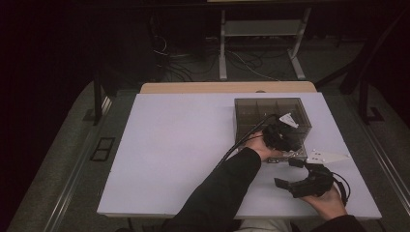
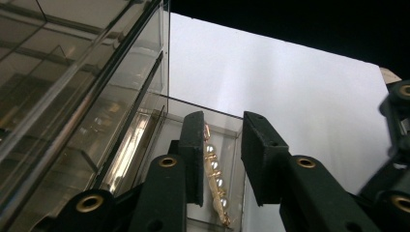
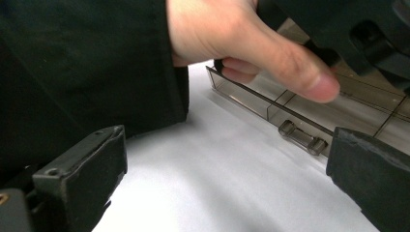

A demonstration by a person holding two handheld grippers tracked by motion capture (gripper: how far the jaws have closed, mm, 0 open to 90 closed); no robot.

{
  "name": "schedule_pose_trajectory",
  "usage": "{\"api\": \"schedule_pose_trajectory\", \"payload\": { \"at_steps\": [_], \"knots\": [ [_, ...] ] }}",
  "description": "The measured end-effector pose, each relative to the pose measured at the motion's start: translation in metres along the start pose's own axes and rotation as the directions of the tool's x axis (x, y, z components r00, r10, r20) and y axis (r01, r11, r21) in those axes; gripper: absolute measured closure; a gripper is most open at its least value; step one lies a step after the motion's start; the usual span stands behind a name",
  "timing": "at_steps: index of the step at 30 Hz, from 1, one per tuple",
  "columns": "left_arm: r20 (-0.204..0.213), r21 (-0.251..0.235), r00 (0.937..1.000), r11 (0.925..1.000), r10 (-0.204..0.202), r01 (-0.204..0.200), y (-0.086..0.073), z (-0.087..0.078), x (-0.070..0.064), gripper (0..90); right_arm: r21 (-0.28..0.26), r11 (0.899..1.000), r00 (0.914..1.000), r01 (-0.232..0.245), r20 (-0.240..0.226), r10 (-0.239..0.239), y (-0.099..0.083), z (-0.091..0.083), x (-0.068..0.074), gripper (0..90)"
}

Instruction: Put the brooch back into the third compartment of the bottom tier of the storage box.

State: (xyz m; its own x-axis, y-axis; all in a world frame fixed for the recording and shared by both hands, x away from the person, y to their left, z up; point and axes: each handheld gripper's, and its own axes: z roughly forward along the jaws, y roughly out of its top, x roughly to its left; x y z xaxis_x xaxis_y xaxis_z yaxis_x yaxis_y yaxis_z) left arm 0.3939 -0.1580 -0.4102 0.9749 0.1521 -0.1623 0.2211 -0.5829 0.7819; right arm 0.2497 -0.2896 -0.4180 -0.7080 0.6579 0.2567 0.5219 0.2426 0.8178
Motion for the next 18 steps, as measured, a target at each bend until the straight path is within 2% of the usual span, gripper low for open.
{"api": "schedule_pose_trajectory", "payload": {
  "at_steps": [9,18],
  "knots": [
    [0.023,-0.034,0.9997,0.9994,0.0,0.001,0.003,-0.024,-0.004,62.2,0.0,1.0,1.0,-0.001,0.003,0.001,0.0,0.0,0.0,0.2],
    [0.045,-0.057,0.9989,0.9983,-0.012,0.014,0.001,-0.052,-0.007,48.1,0.0,1.0,1.0,-0.001,0.004,0.001,0.0,0.001,0.0,0.3]
  ]
}}
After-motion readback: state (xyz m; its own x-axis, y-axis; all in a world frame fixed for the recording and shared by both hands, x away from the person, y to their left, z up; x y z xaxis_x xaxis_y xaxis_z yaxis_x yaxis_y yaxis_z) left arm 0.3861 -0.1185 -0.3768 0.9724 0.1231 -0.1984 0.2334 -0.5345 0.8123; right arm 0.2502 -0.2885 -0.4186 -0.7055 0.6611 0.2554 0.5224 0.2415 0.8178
